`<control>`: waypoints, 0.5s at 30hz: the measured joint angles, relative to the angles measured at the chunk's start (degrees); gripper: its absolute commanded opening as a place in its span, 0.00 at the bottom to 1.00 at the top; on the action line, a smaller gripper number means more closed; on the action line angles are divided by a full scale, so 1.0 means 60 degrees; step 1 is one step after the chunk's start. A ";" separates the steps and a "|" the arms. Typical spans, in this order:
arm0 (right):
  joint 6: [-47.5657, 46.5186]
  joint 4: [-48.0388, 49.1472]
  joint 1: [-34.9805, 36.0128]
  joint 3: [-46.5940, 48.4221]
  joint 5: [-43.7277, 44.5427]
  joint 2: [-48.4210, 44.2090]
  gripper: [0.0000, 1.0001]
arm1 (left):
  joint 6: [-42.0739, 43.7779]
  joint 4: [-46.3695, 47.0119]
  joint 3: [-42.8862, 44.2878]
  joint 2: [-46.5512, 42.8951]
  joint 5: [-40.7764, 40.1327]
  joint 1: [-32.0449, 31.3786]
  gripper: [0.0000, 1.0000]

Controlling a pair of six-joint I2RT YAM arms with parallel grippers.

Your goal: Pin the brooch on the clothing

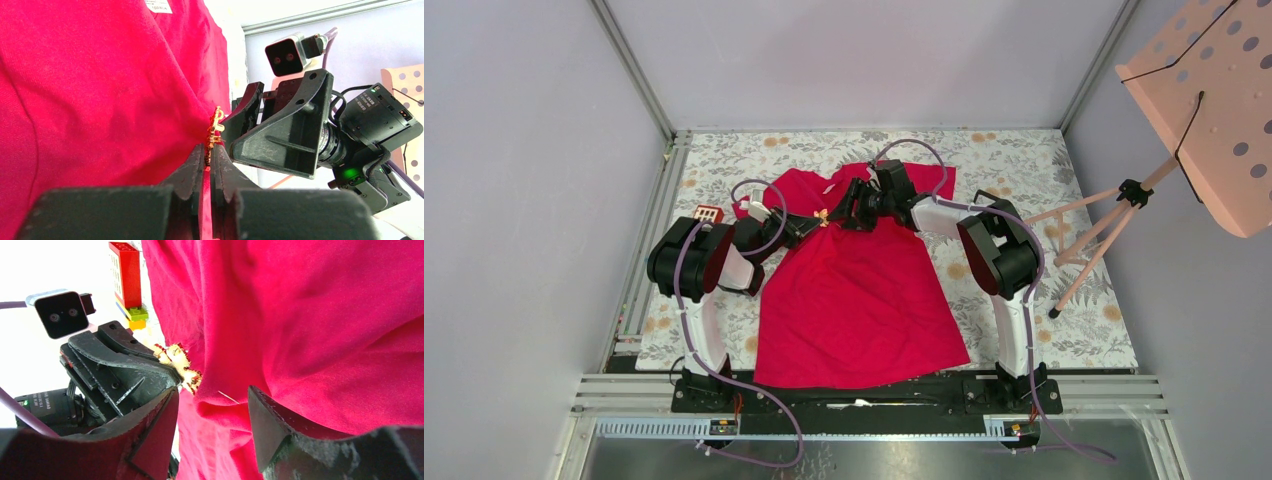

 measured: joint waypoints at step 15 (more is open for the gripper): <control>0.0546 0.0386 0.0000 -0.0229 -0.0255 -0.0004 0.56 | 0.0000 0.0004 0.0000 0.0000 0.0000 0.0000 0.00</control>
